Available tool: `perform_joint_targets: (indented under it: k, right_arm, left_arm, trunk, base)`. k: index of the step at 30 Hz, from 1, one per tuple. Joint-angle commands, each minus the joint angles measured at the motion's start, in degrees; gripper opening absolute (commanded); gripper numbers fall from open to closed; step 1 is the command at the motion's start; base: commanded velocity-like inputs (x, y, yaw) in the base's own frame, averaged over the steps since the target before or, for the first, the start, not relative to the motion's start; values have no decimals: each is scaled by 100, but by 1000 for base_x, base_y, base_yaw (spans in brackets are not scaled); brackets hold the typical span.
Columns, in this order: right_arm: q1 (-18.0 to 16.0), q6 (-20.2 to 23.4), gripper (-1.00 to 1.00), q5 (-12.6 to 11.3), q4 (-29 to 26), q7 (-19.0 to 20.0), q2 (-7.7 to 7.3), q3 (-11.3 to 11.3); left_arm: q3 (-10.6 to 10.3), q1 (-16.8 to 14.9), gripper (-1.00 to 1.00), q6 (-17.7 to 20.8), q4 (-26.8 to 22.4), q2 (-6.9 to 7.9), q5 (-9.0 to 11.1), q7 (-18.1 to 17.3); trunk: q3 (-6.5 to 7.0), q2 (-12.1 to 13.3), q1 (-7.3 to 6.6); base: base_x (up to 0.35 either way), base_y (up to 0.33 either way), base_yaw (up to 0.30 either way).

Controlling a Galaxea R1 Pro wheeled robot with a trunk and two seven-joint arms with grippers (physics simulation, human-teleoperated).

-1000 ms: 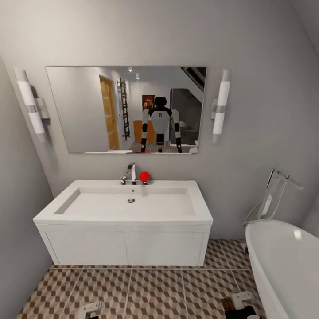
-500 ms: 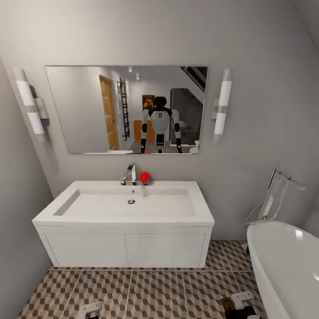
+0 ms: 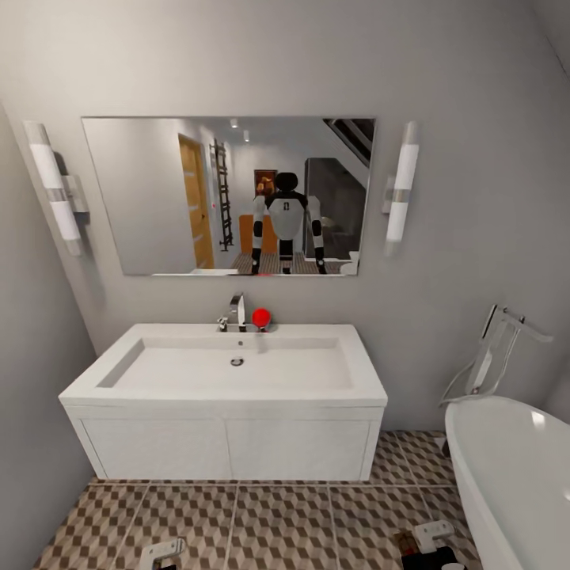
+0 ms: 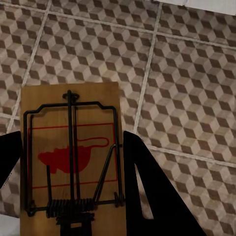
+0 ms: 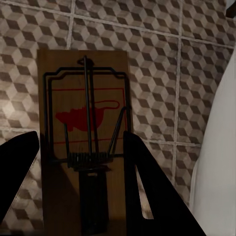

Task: Take the four mousetraps from the cabinet in the bathroom and place them on the bathroom floor. Make sure all four end up on the same floor surface, and ensure that at least two of them are either under or directly next to the same bathroom sink.

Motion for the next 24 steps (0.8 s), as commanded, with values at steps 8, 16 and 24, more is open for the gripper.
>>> perform_joint_targets:
  k: [8,16,24]
  right_arm:
    - [0,3,-100,1,0,1,0,1]
    - [0,2,-100,1,2,1,0,1]
    - [0,1,-100,1,2,1,0,1]
  left_arm:
    - [1,0,-100,2,2,0,-22,17]
    - [1,0,-100,2,1,-1,-22,17]
    - [1,0,-100,2,2,-3,-22,17]
  trunk:
    - [0,0,0]
    - [0,0,0]
    - [0,0,0]
  base:
    - [51,55,0]
    - [2,70,0]
    - [0,182,0]
